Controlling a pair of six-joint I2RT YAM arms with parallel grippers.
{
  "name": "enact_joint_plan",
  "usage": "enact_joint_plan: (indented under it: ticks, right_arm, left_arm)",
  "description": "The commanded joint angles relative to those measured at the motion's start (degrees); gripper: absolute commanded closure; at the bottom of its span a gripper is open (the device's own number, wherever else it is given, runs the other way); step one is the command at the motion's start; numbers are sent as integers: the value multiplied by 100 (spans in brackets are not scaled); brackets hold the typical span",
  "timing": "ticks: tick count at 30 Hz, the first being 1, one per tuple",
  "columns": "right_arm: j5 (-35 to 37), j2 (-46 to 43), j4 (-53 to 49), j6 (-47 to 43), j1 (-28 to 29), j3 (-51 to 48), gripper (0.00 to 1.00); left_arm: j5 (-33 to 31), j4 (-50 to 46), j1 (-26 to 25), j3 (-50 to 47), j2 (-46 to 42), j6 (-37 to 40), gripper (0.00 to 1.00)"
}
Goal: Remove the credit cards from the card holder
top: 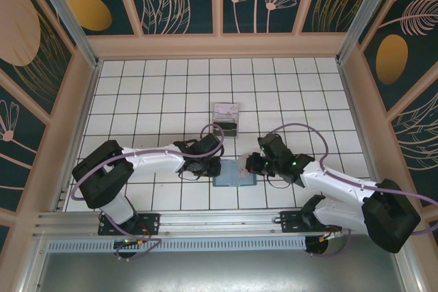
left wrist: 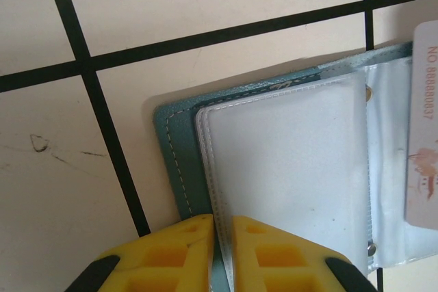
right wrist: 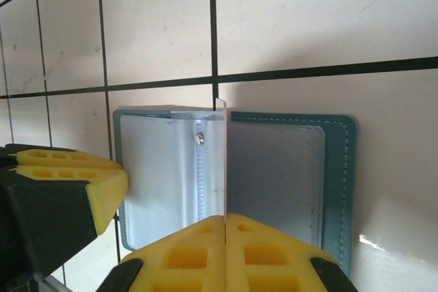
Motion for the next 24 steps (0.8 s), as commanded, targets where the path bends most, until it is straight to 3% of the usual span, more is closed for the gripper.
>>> enact_joint_plan:
  ticks: [1, 9, 14, 21, 24]
  right_arm:
    - [358, -126, -716, -259, -46, 207, 99]
    - [778, -242, -1470, -548, -43, 794, 100]
    - [903, -281, -1687, -955, -42, 1302, 100]
    - [734, -79, -1684, -2678, -42, 2116, 100]
    - [533, 154, -1620, -3882, -52, 2433, 100]
  left_arm:
    - [-139, -385, -5, 57, -37, 28, 84]
    - [-248, -420, -6, 118, -182, 60, 83]
    - [-639, -556, -5, 177, -637, 17, 82]
    - [-1210, -656, -4, 103, -1410, -46, 80]
    - [-1406, -651, 12, -64, -1585, -78, 79]
